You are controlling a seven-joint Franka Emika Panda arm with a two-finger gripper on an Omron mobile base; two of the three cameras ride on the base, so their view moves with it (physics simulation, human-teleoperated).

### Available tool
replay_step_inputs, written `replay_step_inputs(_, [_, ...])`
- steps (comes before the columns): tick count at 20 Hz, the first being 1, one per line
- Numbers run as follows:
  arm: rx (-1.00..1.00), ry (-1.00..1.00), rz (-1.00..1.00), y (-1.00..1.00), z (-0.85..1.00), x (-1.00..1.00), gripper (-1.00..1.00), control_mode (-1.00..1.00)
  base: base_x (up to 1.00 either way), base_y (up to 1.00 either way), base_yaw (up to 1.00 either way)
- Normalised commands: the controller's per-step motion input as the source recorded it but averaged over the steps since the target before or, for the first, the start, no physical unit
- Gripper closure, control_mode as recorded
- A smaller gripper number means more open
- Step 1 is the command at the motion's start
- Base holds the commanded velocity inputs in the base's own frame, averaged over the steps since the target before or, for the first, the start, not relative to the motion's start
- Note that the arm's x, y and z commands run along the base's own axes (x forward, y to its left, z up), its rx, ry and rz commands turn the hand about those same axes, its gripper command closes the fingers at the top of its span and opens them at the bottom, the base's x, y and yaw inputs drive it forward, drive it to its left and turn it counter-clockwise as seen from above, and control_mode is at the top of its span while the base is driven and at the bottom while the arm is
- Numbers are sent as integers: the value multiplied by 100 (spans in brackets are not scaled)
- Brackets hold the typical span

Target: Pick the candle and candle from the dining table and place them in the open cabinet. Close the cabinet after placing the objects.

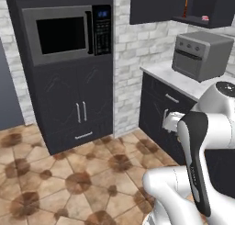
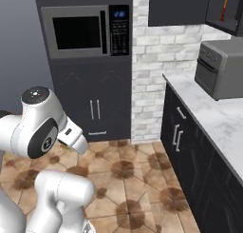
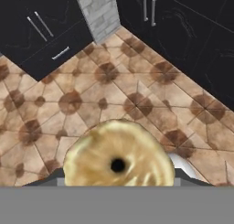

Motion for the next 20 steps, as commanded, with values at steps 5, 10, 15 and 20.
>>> replay_step_inputs(5, [0, 0, 0, 0, 0, 0, 100, 100, 52, 0, -23])
replay_step_inputs(10, [0, 0, 0, 0, 0, 0, 100, 100, 50, 0, -23])
replay_step_inputs(15, [0, 0, 0, 0, 0, 0, 100, 100, 47, 0, -23])
replay_step_inputs(20, [0, 0, 0, 0, 0, 0, 100, 100, 47, 0, -23])
